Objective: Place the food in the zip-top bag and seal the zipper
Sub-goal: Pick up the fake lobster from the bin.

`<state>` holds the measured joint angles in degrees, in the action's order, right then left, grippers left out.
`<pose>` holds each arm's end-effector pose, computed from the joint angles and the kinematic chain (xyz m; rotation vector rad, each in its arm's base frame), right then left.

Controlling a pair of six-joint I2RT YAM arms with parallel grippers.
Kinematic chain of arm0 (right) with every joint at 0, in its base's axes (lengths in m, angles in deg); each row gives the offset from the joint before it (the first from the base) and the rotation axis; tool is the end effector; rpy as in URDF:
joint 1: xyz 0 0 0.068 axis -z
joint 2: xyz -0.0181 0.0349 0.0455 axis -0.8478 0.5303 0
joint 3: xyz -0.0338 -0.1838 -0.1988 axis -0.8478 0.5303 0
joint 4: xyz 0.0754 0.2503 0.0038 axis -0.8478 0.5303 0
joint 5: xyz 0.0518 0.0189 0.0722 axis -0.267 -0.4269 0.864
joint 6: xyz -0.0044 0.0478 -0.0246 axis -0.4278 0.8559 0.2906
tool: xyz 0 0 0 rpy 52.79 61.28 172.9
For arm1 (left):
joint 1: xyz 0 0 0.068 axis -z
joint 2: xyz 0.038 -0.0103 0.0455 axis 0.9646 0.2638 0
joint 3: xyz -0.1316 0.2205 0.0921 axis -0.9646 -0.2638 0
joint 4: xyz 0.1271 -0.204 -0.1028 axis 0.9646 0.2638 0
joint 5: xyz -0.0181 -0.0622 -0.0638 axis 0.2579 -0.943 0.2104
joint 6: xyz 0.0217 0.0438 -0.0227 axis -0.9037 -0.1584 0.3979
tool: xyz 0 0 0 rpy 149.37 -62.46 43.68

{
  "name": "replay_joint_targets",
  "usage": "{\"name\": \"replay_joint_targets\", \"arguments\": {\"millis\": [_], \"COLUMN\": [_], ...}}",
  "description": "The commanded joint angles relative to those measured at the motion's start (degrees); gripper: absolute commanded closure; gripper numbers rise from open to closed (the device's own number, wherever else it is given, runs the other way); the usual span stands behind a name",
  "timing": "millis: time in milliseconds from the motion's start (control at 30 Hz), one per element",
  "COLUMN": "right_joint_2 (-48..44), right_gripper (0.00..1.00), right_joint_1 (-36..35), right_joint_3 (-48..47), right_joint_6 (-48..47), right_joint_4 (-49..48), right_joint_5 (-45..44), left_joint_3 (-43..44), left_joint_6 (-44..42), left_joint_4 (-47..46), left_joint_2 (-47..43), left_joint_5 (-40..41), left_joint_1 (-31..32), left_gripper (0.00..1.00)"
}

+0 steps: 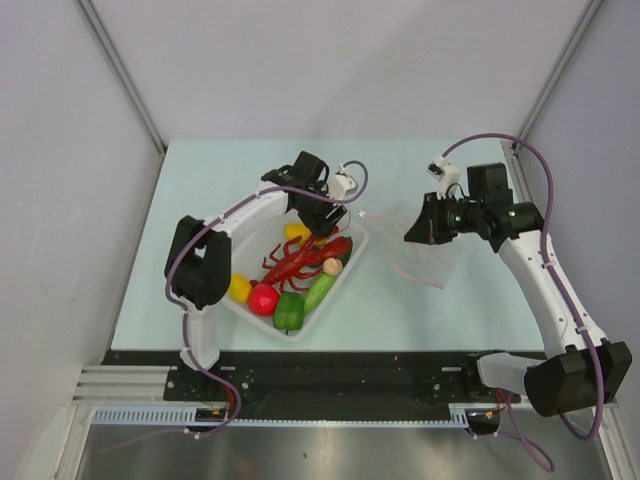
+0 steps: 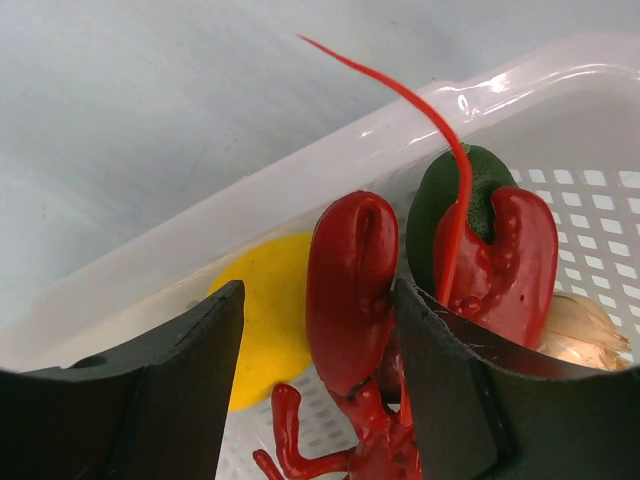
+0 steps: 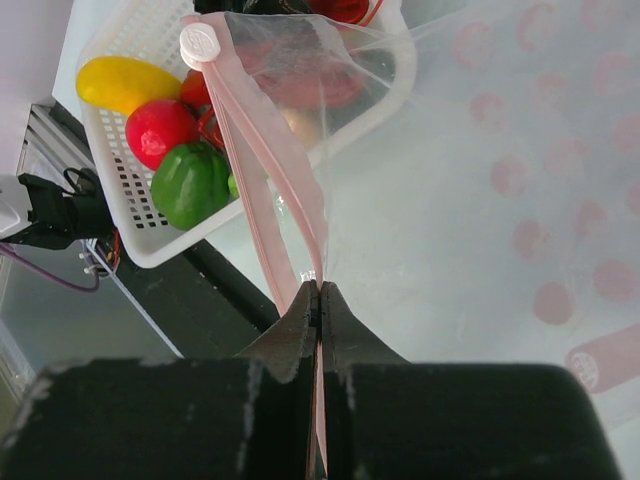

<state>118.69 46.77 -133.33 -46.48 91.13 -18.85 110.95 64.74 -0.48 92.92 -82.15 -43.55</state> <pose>0.2345 0.0677 0.3545 -0.4766 2.2938 0.8587 0.3634 -0.2312 0.2364 1.2846 2.2591 -0.4147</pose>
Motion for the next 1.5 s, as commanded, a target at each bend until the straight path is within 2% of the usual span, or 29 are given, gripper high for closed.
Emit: {"name": "replay_joint_targets", "arguments": {"millis": [0, 167, 267, 367, 400, 600, 767, 900, 1233, 1467], "right_joint_2": [-0.1, 0.0, 0.2, 0.3, 0.2, -0.5, -1.8, -3.7, -4.9, -4.7], "right_gripper": [1.0, 1.0, 1.0, 1.0, 1.0, 1.0, 1.0, 1.0, 1.0, 1.0], "right_joint_1": [0.6, 0.8, 0.8, 0.9, 1.0, 1.4, 2.4, 3.3, 3.5, 3.8], "right_joint_3": [-0.5, -0.2, 0.0, -0.1, -0.1, 0.0, 0.0, -0.2, -0.4, -0.3], "right_joint_6": [-0.2, -0.3, -0.5, -0.5, -0.6, 0.1, 2.5, 5.2, 12.7, 19.0], "right_joint_4": [-1.6, -1.7, -1.8, -2.0, -1.9, -2.4, -4.2, -5.4, -7.7, -11.8], "right_joint_5": [1.2, 1.3, 1.3, 1.4, 1.5, 3.6, 5.7, 7.3, 12.0, 15.2], "left_joint_3": [0.0, -0.7, -1.0, 0.2, 0.7, 1.4, 1.7, 2.5, 6.9, 15.1], "left_joint_6": [-1.2, -1.2, -1.5, -1.4, -1.4, -1.2, 0.2, 1.4, 5.5, 8.3], "left_joint_4": [0.1, 0.3, 0.2, 1.4, 2.5, 5.7, 6.9, 7.6, 6.8, 6.4], "left_joint_2": [1.0, 1.5, 1.4, 0.4, 0.0, -5.9, -10.6, -14.5, -22.0, -24.2], "left_joint_5": [0.3, -0.2, 0.1, -0.2, -0.7, -1.2, -1.5, -1.5, -1.9, -2.7], "left_joint_1": [0.5, 0.5, 0.5, 0.5, 0.5, 0.5, 0.5, 0.5, 0.3, 0.3], "left_gripper": [0.34, 0.32, 0.35, 0.49, 0.56, 0.82, 0.89, 0.98, 1.0, 1.0]}}
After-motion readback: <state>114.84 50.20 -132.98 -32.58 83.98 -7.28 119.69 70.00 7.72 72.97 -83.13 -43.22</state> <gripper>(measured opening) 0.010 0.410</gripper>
